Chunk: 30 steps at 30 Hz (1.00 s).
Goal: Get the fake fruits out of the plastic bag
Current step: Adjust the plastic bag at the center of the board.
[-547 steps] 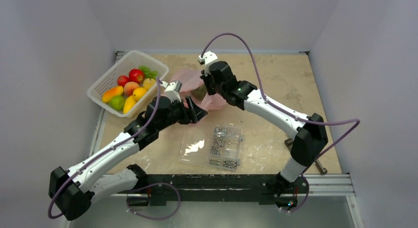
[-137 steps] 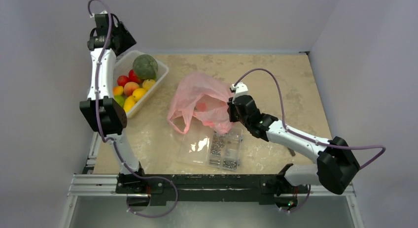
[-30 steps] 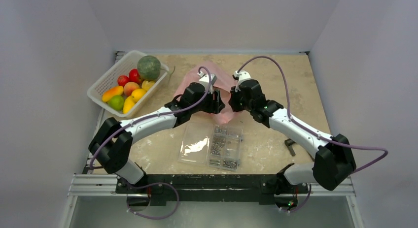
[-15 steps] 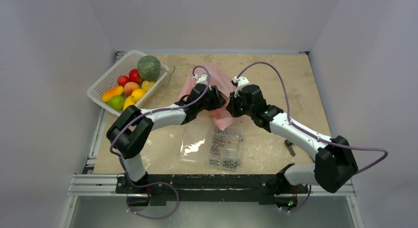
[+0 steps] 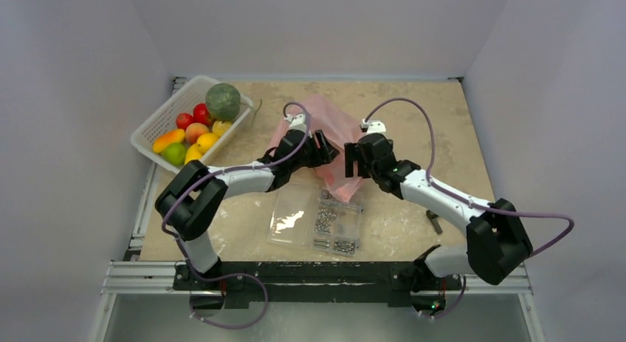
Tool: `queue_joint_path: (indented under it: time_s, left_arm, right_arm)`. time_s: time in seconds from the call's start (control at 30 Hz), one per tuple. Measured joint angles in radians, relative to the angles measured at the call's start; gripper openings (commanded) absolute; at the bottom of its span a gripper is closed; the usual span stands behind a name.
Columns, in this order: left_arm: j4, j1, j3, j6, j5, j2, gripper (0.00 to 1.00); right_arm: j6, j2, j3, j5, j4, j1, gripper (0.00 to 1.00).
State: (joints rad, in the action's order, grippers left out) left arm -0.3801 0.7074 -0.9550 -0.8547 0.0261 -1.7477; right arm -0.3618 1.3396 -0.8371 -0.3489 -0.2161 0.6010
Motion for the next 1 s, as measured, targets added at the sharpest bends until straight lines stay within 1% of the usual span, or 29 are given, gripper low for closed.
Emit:
queue_joint_path:
  time_s: [0.07,0.1,0.17,0.33,0.47,0.6,0.7,0.77,0.9,1.0]
  left_arm:
    - [-0.019,0.001,0.012,0.000,-0.005,0.000,0.61]
    - [-0.021,0.001,0.020,0.000,-0.006,0.002,0.63]
    - [-0.014,0.001,0.043,0.001,-0.011,0.014,0.66]
    - [0.038,0.001,0.087,0.010,-0.014,0.082,0.67]
    - [0.068,0.001,0.087,0.030,-0.015,0.138,0.68]
    - [0.103,0.001,0.086,0.057,-0.015,0.178,0.69]
    - [0.135,0.001,0.080,0.074,-0.015,0.192,0.69]
    - [0.144,0.001,0.072,0.082,-0.021,0.192,0.69]
    - [0.151,0.001,0.064,0.089,-0.034,0.192,0.69]
    - [0.158,0.001,0.064,0.088,-0.044,0.192,0.70]
  right_arm:
    - [-0.010,0.011,0.001,0.005,0.015,0.000,0.98]
    - [-0.016,0.008,0.006,0.016,0.035,0.000,0.99]
    - [-0.027,-0.010,0.027,0.042,0.093,0.000,0.99]
    - [-0.061,-0.016,0.028,0.056,0.175,-0.001,0.99]
    - [-0.101,0.016,-0.008,0.074,0.184,-0.002,0.99]
    - [-0.172,0.008,-0.012,0.079,0.172,-0.002,0.99]
    - [-0.227,0.004,-0.013,0.050,0.149,-0.002,0.99]
    - [-0.259,0.010,-0.014,0.002,0.137,-0.002,0.99]
    - [-0.282,0.090,-0.029,-0.091,0.145,-0.006,0.99]
    - [-0.272,0.140,-0.036,-0.101,0.169,-0.009,0.99]
